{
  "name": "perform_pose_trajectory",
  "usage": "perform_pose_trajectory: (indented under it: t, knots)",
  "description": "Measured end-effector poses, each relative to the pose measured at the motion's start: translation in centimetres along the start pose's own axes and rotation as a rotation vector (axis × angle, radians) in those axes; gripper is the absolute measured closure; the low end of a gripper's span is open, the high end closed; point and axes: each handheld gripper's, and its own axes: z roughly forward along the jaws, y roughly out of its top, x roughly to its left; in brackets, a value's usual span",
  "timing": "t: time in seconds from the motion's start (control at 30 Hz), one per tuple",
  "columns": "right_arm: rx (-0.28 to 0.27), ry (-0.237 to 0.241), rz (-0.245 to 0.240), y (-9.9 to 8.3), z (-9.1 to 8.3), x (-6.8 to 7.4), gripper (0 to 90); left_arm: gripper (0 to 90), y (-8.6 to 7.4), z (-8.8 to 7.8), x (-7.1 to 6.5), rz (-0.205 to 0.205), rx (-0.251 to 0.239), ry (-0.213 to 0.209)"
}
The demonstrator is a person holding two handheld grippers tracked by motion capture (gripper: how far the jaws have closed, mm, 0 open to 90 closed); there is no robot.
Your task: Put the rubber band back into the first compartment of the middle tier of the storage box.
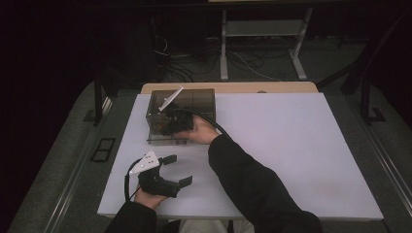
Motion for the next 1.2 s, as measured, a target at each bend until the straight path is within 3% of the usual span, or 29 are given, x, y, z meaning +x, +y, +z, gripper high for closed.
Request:
perform_pose_trajectory:
  t: [0.43, 0.5, 1.0, 1.2]
  knots:
    - [0.015, -0.004, 0.0, -0.1, 1.6, -0.3, 83.9, 0.0, 0.0, 0.0, 0.0, 0.0, -0.001, -0.002]
    - [0.008, 0.002, 0.003, 0.0, 1.6, -0.1, 76.0, 0.0, 0.0, 0.0, 0.0, 0.0, -0.001, -0.004]
    - [-0.016, -0.034, -0.007, 0.2, -1.0, 1.1, 56.3, 0.0, 0.0, 0.1, 0.0, -0.001, 0.001, -0.007]
    - [-0.027, -0.063, 0.017, -0.3, -3.1, 1.4, 34.3, 0.0, 0.0, 0.1, 0.0, 0.001, 0.004, -0.007]
